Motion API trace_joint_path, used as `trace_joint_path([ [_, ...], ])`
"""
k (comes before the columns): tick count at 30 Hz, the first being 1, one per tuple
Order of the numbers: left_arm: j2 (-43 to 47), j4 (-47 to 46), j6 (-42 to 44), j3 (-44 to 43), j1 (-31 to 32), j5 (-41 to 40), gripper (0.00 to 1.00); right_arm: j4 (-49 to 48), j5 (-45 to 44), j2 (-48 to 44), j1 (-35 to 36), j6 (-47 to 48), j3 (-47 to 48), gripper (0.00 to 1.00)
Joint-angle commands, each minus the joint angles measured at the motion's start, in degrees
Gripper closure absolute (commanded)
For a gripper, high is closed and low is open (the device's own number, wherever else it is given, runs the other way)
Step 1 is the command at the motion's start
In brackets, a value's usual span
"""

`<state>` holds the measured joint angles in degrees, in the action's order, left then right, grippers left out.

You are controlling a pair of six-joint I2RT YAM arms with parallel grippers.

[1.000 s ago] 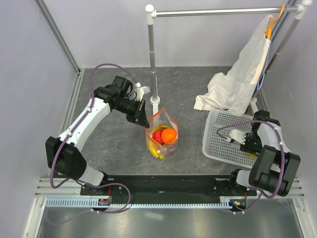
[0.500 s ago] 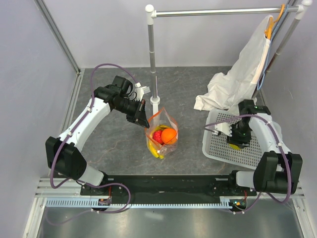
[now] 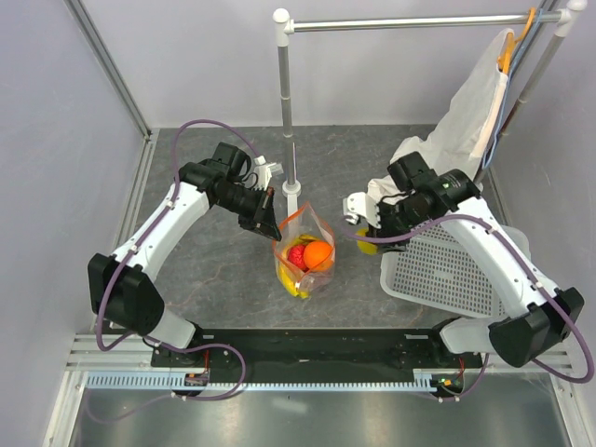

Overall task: Place the food in the zip-top bag and seal the zipper
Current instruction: Pick up the fake fruit from the bin, then place the fake fruit in the zipper food storage bag.

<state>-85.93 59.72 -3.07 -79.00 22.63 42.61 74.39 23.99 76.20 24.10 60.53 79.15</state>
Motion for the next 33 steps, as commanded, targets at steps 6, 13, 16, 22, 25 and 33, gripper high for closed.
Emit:
trace_joint_path([
  [6,0.24,-1.01,0.17,-0.54,0.22,0.81,0.98,-13.54,14.50,0.08,9.73,-27.12,15.14,0.67],
  [13,0.15,-0.66,0.35,-1.86,0.22,2.04,0.98,-20.68,12.40,5.71,17.82,-36.00,19.64,0.66],
  [16,-0.03,-0.66,0.00,-1.77,0.13,2.56,0.98,-24.72,12.31,7.72,19.14,-39.87,18.32,0.66],
  [22,-0.03,-0.49,-0.53,-2.03,-0.39,4.67,0.98,-31.14,10.47,9.93,20.64,-43.74,13.84,0.67],
  [25,-0.03,-0.40,-0.80,-2.03,-1.18,5.55,0.98,-33.87,9.94,9.58,21.52,-45.41,8.93,0.65],
  [33,-0.64,-0.05,-2.03,-1.33,-6.02,11.44,0.98,-35.98,12.66,9.75,22.05,-50.51,4.25,0.40],
])
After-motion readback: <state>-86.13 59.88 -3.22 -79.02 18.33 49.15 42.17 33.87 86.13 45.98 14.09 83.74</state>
